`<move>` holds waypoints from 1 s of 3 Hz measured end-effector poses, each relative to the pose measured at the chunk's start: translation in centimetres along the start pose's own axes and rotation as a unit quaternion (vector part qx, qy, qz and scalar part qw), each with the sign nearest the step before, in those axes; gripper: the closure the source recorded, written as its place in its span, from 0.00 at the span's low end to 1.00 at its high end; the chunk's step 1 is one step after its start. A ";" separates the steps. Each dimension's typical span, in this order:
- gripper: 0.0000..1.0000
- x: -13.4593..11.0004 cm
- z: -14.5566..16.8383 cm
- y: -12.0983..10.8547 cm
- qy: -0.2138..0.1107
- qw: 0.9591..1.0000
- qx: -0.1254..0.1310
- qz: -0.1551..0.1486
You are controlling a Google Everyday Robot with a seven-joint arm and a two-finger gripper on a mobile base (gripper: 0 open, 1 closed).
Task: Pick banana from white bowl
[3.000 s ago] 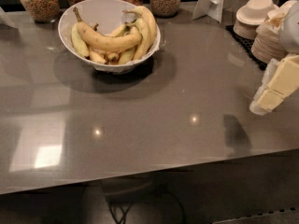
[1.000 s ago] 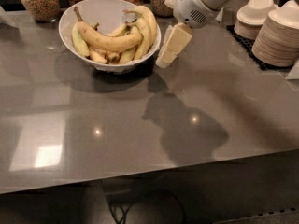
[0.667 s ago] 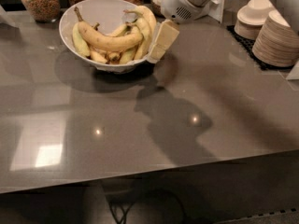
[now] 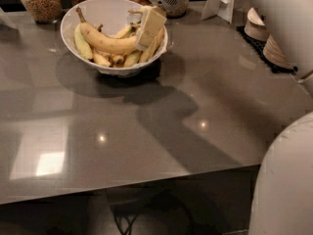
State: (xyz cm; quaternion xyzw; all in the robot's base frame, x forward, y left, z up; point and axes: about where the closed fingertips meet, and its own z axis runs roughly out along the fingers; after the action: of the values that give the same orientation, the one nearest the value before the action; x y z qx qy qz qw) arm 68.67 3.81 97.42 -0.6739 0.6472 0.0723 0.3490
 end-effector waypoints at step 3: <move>0.13 -2.1 4.9 -1.0 -0.053 0.998 -0.032 0.002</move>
Offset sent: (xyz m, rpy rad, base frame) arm 0.0282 0.0357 -0.0181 0.0918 0.0340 0.0628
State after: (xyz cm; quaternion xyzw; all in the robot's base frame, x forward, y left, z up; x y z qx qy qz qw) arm 71.01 8.15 95.30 -0.6790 0.6264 0.1290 0.3606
